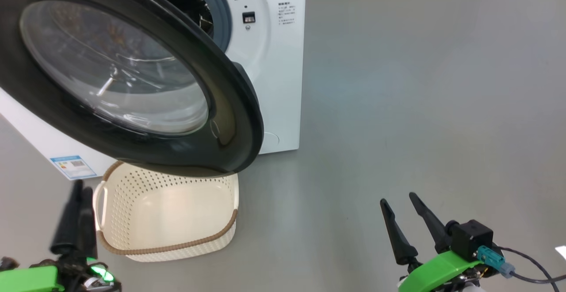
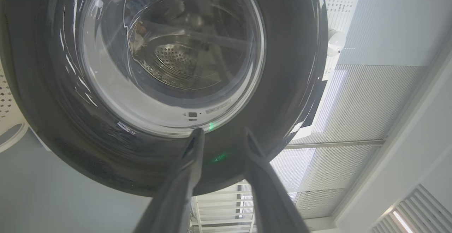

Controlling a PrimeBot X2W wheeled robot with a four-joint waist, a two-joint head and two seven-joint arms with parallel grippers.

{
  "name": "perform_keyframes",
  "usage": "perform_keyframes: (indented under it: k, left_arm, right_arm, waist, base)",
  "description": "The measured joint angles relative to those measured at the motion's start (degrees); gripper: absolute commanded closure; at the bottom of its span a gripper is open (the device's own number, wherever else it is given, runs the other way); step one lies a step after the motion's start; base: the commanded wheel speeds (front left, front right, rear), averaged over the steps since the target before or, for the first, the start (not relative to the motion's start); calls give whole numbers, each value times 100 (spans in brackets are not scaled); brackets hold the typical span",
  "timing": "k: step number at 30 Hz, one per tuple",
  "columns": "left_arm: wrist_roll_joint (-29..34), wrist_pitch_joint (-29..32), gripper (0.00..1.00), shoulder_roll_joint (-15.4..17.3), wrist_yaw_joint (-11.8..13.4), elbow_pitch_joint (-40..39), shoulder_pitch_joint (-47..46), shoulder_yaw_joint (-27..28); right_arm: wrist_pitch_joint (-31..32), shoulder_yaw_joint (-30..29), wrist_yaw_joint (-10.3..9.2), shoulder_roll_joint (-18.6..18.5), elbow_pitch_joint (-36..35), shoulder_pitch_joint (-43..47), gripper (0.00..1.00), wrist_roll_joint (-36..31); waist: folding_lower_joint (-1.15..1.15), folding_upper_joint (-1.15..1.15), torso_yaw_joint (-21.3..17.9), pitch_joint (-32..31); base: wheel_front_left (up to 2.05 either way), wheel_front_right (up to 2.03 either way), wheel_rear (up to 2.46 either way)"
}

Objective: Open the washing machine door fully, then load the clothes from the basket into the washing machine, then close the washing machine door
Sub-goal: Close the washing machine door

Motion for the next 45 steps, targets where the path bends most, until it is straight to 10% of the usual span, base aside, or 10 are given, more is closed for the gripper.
perform_keyframes:
  k: [16,30,45]
  left_arm:
    - [4125,-2024,0,1021,-11,330,565,-1125]
    - [8116,-2063,0,318,-25,408,798,-241]
    - [8779,-2063,0,113,-26,570,1049,-51]
  right_arm:
    - [0,-2,0,1,-32,97,0,0]
    - [0,-22,0,2,-104,151,0,-1]
    - [0,-74,0,3,-231,220,0,-12]
  waist:
    - [0,0,37,-171]
    - [0,0,40,-199]
    - [0,0,-1,-236]
  base:
    - [0,0,0]
    - [0,0,0]
    - [0,0,0]
